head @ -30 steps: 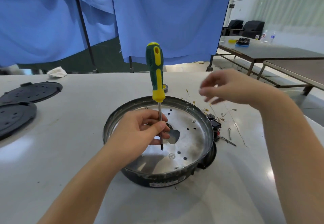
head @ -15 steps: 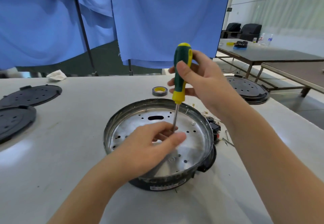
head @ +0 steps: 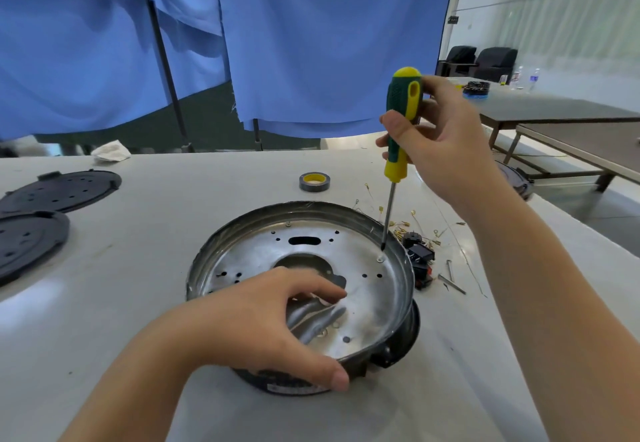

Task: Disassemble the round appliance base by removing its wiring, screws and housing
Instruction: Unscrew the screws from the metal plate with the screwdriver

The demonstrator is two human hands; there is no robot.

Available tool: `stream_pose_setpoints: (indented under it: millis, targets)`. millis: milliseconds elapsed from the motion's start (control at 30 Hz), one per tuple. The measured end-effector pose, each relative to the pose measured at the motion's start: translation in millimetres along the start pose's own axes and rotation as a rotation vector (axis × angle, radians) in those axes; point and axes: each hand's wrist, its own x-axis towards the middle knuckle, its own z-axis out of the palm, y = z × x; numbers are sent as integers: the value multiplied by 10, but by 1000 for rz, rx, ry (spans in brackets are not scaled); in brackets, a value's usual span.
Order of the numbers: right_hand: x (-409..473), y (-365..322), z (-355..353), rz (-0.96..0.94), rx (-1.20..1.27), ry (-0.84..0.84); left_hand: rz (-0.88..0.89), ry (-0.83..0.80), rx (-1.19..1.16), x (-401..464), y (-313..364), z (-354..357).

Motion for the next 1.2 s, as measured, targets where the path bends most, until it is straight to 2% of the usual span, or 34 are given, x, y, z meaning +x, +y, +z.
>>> stream_pose_setpoints:
  millis: [467, 1200]
  targets:
    - [26, 112, -9, 50, -24, -18, 76, -55, 14, -44, -50, -86]
    - [8, 102, 32, 90, -5, -24, 47, -80, 41, -37, -62, -92]
